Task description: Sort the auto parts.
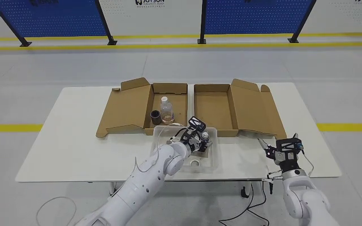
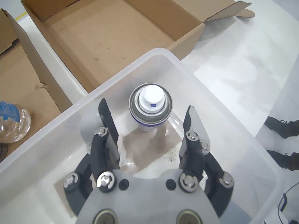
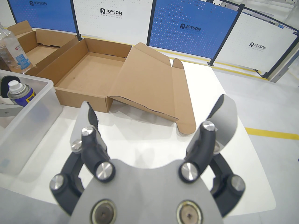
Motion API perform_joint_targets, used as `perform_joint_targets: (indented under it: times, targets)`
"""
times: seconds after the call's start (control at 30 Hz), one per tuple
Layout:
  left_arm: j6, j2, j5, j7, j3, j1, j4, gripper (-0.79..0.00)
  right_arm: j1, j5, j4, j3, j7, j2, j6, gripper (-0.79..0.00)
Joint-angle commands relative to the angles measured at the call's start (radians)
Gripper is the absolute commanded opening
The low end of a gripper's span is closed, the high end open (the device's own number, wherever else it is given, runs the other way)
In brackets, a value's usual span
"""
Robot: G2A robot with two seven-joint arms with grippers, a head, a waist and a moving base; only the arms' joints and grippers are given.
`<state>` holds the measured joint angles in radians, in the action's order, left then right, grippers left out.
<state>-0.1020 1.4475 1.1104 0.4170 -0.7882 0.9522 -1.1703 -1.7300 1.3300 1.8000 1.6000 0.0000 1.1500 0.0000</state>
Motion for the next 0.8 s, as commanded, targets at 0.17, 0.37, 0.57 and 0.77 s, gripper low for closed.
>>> perform_joint_targets:
  times: [0.17,0.37,0.57,0.77]
  targets:
    - [-0.016,0.007,-0.012,-0.012,-0.002,0.001,0.016,-0.179,0.000,0.000,0.000,0.000,0.000,0.000,0.000,0.000]
    - [0.001,0.015,-0.005,-0.028,0.003,-0.002,0.033,-0.259,0.000,0.000,0.000,0.000,0.000,0.000,0.000,0.000]
    - [-0.003,0.024,-0.001,-0.038,0.008,-0.009,0.054,-0.262,0.000,0.000,0.000,0.000,0.000,0.000,0.000,0.000]
    - [0.000,0.031,-0.001,-0.048,0.008,-0.014,0.068,-0.259,0.000,0.000,0.000,0.000,0.000,0.000,0.000,0.000]
